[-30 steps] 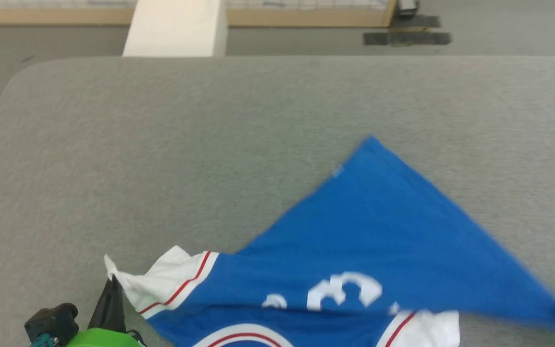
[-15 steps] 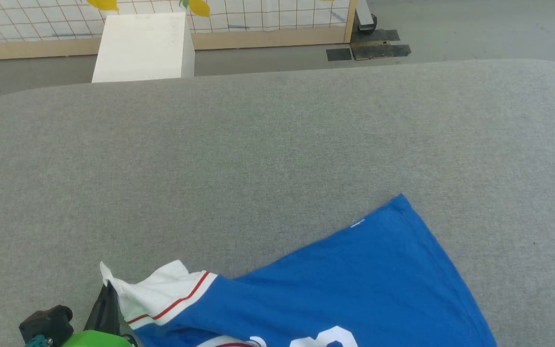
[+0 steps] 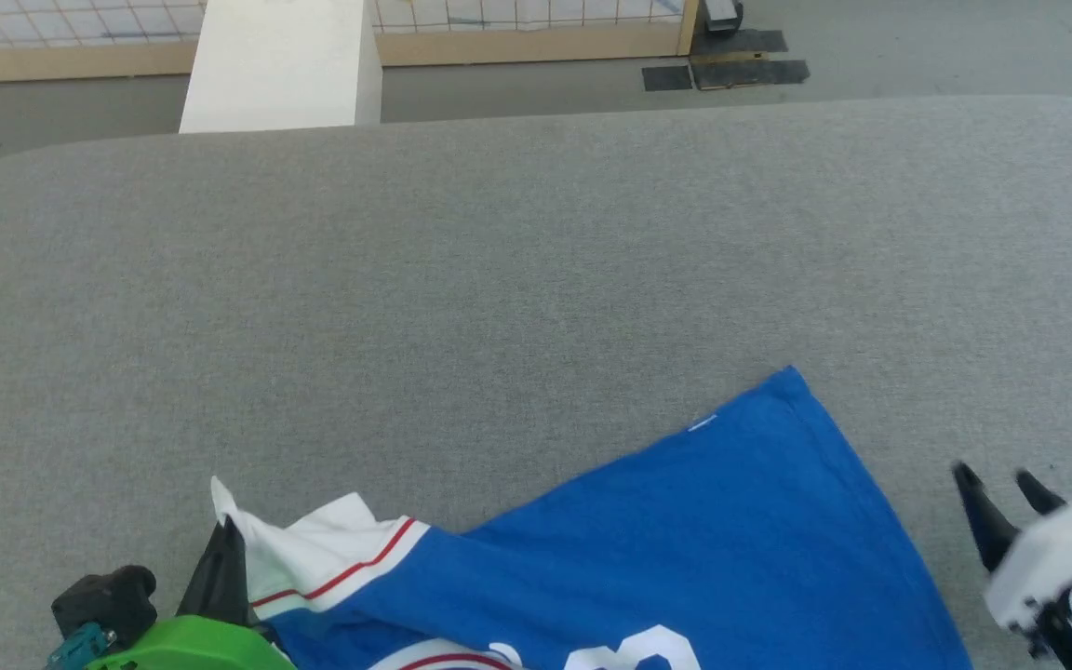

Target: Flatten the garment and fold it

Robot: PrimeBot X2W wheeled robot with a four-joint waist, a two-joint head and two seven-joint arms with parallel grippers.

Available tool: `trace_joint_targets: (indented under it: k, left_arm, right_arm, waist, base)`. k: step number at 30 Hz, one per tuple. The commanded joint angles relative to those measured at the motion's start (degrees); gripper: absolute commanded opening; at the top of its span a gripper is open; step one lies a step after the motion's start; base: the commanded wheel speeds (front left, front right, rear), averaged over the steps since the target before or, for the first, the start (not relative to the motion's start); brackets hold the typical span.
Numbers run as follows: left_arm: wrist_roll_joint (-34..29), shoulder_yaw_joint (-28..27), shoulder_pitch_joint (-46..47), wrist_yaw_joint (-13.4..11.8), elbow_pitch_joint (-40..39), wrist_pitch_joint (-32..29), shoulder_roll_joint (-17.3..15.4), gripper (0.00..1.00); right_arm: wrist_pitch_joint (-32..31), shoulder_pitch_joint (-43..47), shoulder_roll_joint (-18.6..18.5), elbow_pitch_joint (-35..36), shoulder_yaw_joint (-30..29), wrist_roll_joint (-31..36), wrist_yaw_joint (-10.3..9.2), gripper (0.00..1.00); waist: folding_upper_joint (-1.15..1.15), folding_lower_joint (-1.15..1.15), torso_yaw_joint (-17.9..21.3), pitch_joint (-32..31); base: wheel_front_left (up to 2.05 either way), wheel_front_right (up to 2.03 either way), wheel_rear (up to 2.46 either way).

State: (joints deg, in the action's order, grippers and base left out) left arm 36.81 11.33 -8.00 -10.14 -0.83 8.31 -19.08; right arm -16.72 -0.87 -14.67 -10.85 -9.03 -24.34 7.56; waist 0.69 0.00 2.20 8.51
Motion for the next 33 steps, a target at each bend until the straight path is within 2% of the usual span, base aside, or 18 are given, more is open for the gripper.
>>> trace_joint_targets:
  k: [1,4,11,18,24,25,26,29,33]
  left_arm:
    - [-0.7,0.2,1.3,0.0,-0.4,0.0,-0.3,0.00]
    - [-0.9,0.8,2.2,0.2,-0.6,0.0,-0.1,0.00]
    - [-1.2,2.1,4.8,1.1,-0.3,0.5,0.7,0.00]
    - [-1.4,3.1,7.0,2.0,0.3,1.5,1.5,0.00]
    - [-1.2,3.4,8.2,2.5,1.5,2.3,2.1,0.00]
    - [-1.2,3.4,8.3,2.5,1.7,2.4,2.2,0.00]
    - [-1.1,3.4,8.4,2.6,1.9,2.5,2.2,0.00]
    - [-0.9,3.4,8.6,2.7,2.5,2.8,2.3,0.00]
    - [-0.7,3.2,8.5,2.8,3.3,2.9,2.2,0.00]
  right_arm:
    - [-0.5,-2.9,-0.8,-0.9,2.2,-0.3,-0.08,1.00]
    - [-4.0,-8.0,-2.9,-2.7,7.8,-1.8,-0.08,1.00]
    - [-19.0,-19.7,-7.4,-5.5,20.8,-7.0,-0.08,1.00]
    - [-27.4,-27.8,-9.3,-10.0,27.8,-8.6,-0.08,1.00]
    - [-34.9,-29.0,-10.0,-14.9,33.8,-11.5,-0.08,1.00]
    - [-35.6,-28.8,-10.1,-15.1,34.7,-12.1,-0.08,0.73]
    - [-36.3,-28.5,-10.1,-15.3,35.8,-12.8,-0.08,0.00]
    - [-37.8,-27.8,-10.4,-15.4,38.4,-14.4,-0.08,0.00]
    - [-36.6,-28.2,-10.9,-14.5,40.5,-15.8,-0.08,0.00]
  waist:
    - [-0.69,0.00,-1.0,1.0]
    - [-0.69,0.00,-1.9,2.0]
    - [-0.69,0.00,-4.1,5.1]
    - [-0.69,0.00,-5.9,8.1]
    - [-0.69,0.00,-6.7,9.8]
    - [-0.69,0.00,-6.7,9.9]
    - [-0.69,0.00,-6.7,10.0]
    - [-0.69,0.00,-6.6,10.0]
    - [-0.69,0.00,-6.4,8.9]
  base:
    - [0.00,0.00,0.00]
    - [0.00,0.00,0.00]
    - [0.00,0.00,0.00]
    - [0.00,0.00,0.00]
    - [0.00,0.00,0.00]
    - [0.00,0.00,0.00]
    - [0.00,0.00,0.00]
    - [0.00,0.00,0.00]
    - [0.00,0.00,0.00]
